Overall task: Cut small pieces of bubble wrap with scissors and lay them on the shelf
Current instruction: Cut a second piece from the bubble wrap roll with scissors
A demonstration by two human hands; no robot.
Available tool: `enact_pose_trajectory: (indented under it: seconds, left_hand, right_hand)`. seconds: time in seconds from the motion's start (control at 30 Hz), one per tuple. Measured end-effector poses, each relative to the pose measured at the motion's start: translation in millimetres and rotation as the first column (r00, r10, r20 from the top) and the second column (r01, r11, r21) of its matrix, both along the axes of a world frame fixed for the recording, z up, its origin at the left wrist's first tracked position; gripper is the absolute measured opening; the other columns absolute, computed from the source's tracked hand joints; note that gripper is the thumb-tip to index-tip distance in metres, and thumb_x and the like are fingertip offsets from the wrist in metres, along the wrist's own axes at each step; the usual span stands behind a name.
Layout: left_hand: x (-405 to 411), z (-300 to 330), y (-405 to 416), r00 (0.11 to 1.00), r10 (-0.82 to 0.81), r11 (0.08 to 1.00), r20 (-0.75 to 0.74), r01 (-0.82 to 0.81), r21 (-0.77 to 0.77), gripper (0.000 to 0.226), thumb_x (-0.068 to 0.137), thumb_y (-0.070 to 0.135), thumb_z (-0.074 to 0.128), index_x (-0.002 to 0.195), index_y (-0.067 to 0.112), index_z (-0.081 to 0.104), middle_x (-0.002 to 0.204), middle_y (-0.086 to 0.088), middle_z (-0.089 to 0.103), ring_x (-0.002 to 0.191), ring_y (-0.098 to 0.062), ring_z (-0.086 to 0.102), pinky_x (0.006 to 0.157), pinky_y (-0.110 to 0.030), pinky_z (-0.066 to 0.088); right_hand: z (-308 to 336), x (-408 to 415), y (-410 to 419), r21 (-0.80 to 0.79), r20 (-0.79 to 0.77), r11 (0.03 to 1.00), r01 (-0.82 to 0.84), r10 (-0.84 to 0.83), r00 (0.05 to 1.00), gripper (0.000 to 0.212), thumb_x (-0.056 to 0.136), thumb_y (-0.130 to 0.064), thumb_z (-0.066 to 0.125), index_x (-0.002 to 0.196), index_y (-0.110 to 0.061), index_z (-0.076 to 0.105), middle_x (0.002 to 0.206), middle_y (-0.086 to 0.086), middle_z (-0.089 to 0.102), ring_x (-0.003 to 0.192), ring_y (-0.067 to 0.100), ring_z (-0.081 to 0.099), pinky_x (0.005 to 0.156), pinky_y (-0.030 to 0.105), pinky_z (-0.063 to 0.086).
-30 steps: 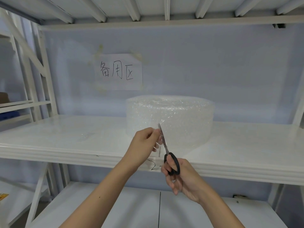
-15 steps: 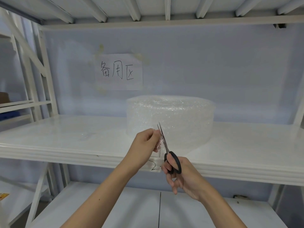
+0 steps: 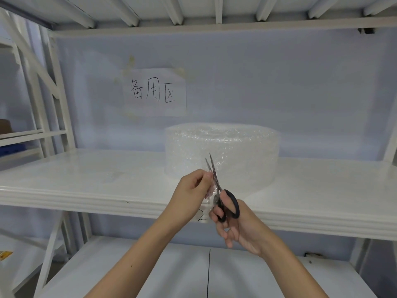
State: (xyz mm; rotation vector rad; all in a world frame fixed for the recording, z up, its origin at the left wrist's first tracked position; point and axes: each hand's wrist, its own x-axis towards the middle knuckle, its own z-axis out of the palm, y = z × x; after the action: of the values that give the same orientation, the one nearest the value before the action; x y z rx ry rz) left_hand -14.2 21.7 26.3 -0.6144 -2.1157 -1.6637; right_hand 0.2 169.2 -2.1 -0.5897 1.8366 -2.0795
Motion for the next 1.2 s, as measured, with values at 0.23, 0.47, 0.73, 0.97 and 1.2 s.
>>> enact_pose_trajectory:
  seconds: [0.23,0.47,0.73,0.97,1.2]
  left_hand:
    - [-0.4,-2.8,-2.0,1.0,-0.005,1.0,0.006,0.005,-0.006,0.035,0.102,0.021,0.047,0.072,0.004,0.055,0.061,0.009,0.051,0.06,-0.009,0.046,0.063,-0.02,0.042]
    - [0.8,-4.9,-2.3,0.996,-0.079,0.996,0.045,0.08,-0.03,0.036,0.102,0.021,0.047,0.08,-0.007,0.056,0.065,-0.003,0.055,0.058,-0.009,0.051,0.063,-0.02,0.044]
    - [2.7,-4.5,-4.2,0.991,-0.121,0.99,0.057,0.124,-0.062,0.035,0.102,0.016,0.047,0.08,-0.009,0.056,0.059,0.006,0.055,0.058,-0.012,0.049,0.06,-0.018,0.041]
    - [5.5,-5.9,-9.3,0.995,-0.086,0.991,0.043,0.09,-0.095,0.033,0.101,0.015,0.048,0.075,-0.004,0.055,0.059,0.011,0.056,0.059,-0.008,0.048,0.062,-0.019,0.041]
    - [12.6,-6.9,-18.7,0.993,-0.084,0.995,0.082,0.088,-0.05,0.036,0.1,0.011,0.047,0.065,0.01,0.053,0.06,0.008,0.053,0.057,-0.006,0.045,0.059,-0.015,0.04]
  right_hand:
    - [0.7,-3.1,-3.6,-0.02,-0.034,0.999,0.049,-0.05,0.998,0.048,0.071,-0.061,0.065,0.059,-0.016,0.05,0.064,0.002,0.049,0.038,0.014,0.043,0.03,0.021,0.039]
    - [8.3,-1.9,-1.5,-0.014,-0.003,0.997,0.071,-0.071,0.997,0.049,0.076,-0.059,0.057,0.062,-0.012,0.048,0.062,0.003,0.052,0.033,0.012,0.04,0.027,0.018,0.032]
    - [17.5,-3.3,0.5,0.023,-0.048,0.997,0.073,-0.072,0.996,0.053,0.073,-0.06,0.062,0.062,-0.01,0.047,0.062,0.005,0.052,0.03,0.009,0.037,0.027,0.017,0.032]
    - [27.3,-6.7,0.1,0.099,-0.056,0.992,0.08,-0.075,0.996,0.057,0.076,-0.066,0.059,0.064,-0.012,0.047,0.059,0.003,0.051,0.032,0.012,0.036,0.031,0.018,0.032]
    - [37.7,-10.6,-9.5,0.102,-0.15,0.981,0.166,-0.15,0.977,0.045,0.07,-0.057,0.064,0.053,-0.017,0.055,0.064,0.006,0.055,0.033,0.015,0.039,0.036,0.022,0.035]
